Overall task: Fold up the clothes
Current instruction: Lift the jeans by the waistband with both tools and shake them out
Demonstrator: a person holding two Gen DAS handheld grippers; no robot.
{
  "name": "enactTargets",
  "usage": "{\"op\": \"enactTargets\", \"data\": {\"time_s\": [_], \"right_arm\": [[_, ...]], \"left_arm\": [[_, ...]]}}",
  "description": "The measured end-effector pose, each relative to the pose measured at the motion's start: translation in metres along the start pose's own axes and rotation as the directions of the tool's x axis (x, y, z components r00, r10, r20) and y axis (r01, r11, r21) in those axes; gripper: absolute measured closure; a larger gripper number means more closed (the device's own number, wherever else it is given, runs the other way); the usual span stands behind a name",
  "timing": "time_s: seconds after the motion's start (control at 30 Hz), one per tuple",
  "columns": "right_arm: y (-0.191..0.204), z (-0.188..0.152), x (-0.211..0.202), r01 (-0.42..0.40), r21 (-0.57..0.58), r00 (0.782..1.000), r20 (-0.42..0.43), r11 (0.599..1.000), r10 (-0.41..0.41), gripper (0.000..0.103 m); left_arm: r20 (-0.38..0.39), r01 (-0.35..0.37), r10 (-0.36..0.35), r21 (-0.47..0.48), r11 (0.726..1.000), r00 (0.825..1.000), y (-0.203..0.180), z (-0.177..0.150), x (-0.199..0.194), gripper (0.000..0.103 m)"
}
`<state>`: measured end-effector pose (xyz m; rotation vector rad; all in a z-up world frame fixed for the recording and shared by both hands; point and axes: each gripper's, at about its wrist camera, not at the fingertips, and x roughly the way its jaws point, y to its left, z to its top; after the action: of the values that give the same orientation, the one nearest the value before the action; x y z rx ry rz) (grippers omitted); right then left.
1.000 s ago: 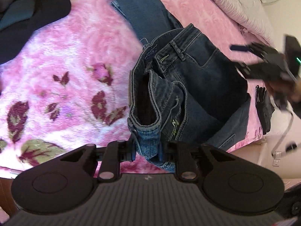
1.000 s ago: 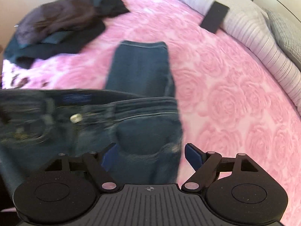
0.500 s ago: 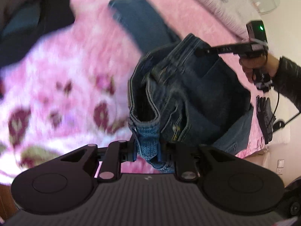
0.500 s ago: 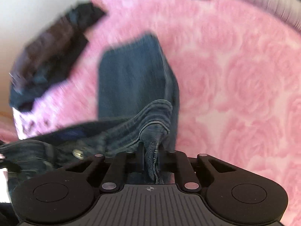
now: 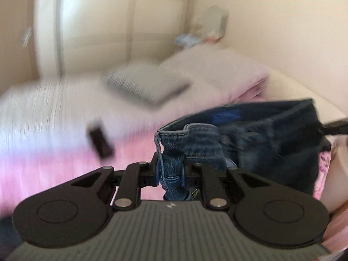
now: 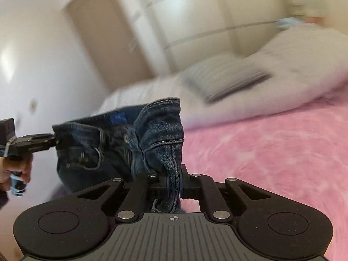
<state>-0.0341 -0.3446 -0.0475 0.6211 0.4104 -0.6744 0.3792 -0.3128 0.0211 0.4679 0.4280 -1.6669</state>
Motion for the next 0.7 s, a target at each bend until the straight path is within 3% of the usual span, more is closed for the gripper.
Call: {"op": "enactTargets", "data": {"time_s": [0.13, 0.27, 0.43, 0.57, 0.63, 0.7], "right_arm": [[-0.019, -0.013, -0.067, 0.094, 0.154, 0.983, 0.142, 0.984, -0.116, 0.096], [-0.054, -0.027, -0.118, 0.165, 0.264, 0.954, 0.201, 0.95, -0.221, 0.096], [-0.139, -0.051, -0.152, 0.262, 0.408, 0.917, 0.178, 0.874, -0.358, 0.096], [-0.241, -0.074, -0.145, 0.299, 0.541, 0.91, 0.087, 0.786, -0.406, 0.096], [-0.293, -0.088, -0.14, 0.297, 0.612, 0.915, 0.037, 0.733, -0.402, 0.096], [-0.339, -0.096, -0.132, 0.307, 0.636, 0.919, -0.004, 0.708, -0.395, 0.096]], "left_arm": [[0.09, 0.101, -0.12, 0.192, 0.976, 0.989, -0.047, 0.085, 0.04, 0.09], [0.08, 0.21, -0.248, 0.323, 0.923, 0.966, -0.123, 0.137, 0.108, 0.089], [-0.066, 0.344, -0.353, 0.446, 0.827, 0.933, -0.24, 0.161, 0.229, 0.089], [-0.237, 0.439, -0.37, 0.49, 0.753, 0.898, -0.334, 0.152, 0.351, 0.089], [-0.312, 0.469, -0.354, 0.499, 0.729, 0.882, -0.372, 0.141, 0.414, 0.089], [-0.376, 0.496, -0.338, 0.504, 0.707, 0.863, -0.41, 0.127, 0.47, 0.089]]}}
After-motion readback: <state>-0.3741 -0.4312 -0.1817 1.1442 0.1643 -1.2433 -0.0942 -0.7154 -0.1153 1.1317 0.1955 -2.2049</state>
